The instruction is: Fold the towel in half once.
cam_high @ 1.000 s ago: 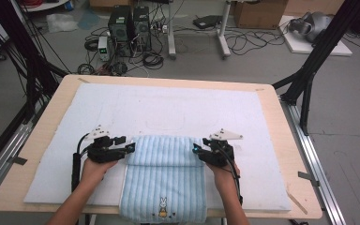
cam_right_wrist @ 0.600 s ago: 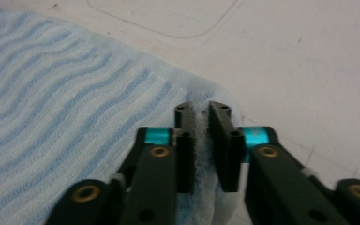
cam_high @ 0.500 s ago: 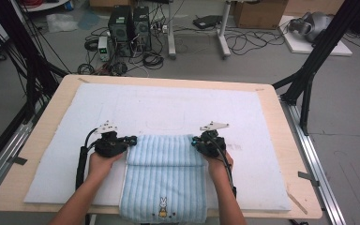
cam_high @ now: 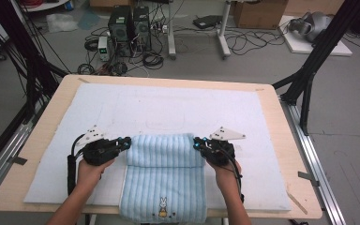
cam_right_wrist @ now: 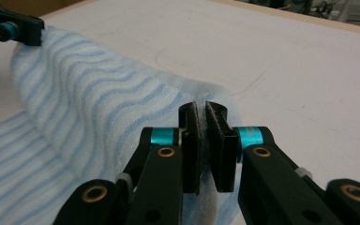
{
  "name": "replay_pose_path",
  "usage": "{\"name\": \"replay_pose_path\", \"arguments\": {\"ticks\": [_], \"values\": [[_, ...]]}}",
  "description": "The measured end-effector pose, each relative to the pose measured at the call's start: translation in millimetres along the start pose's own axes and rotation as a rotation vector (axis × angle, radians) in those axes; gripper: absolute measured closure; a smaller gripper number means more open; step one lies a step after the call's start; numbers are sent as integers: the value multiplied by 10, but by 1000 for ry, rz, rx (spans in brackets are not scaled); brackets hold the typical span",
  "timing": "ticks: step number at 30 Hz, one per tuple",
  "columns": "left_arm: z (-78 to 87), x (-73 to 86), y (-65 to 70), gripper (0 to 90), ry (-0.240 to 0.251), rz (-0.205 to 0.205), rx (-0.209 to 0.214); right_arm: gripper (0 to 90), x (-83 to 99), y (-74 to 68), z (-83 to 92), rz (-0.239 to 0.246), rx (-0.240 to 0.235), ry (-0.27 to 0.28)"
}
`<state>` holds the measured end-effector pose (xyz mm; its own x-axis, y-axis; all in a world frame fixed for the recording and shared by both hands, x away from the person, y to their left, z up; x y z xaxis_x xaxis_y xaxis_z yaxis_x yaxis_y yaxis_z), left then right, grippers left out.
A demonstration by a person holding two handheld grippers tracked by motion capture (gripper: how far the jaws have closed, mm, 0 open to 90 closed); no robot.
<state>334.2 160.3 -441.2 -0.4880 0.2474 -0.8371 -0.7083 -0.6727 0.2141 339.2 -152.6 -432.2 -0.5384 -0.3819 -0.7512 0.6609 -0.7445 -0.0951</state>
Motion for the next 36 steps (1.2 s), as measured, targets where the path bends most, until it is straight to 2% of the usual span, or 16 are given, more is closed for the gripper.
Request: {"name": "replay_pose_path", "arguments": {"ticks": [3,5,11,16,17,20,23,24,26,28,30,33,36], "values": [[71,62,83,834,-12,-20,19,843,64,-82,88,12,-32,15],[103,120,138,834,-22,-20,36,843,134,-137,129,23,-39,4],[115,313,274,833,-79,-42,48,844,367,-246,154,52,-44,-60],[35,504,325,832,-134,-27,61,840,564,-298,132,57,-51,-131],[37,499,334,829,-136,-36,60,839,603,-303,122,54,-50,-144],[52,479,355,795,-140,-24,73,812,689,-314,94,49,-58,-188],[54,475,287,608,-152,-30,28,674,648,-281,131,15,-56,-152],[61,462,247,575,-147,-19,21,625,612,-252,157,-6,-50,-124],[79,409,175,519,-126,0,11,602,538,-167,201,-52,-31,-77],[83,346,118,514,-112,8,9,600,489,-61,210,-87,6,-64],[50,295,51,504,-112,31,8,604,464,43,173,-125,27,-75],[-28,236,-59,502,-121,68,1,617,456,137,63,-151,46,-112],[-122,208,-117,516,-157,93,5,637,467,164,-66,-147,56,-161]]}}
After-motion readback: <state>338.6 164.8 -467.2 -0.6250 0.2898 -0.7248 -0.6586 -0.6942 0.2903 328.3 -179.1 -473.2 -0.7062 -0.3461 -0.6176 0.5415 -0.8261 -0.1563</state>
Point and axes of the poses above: each handheld gripper's, and its own axes: z roughly backward along the jaws, x roughly out of its underside, y roughly to its right, the point moved 6 cm from there along -z, roughly forward along the jaws, and after that the axes turned 13 degrees about -y, right-handed, at the moved point
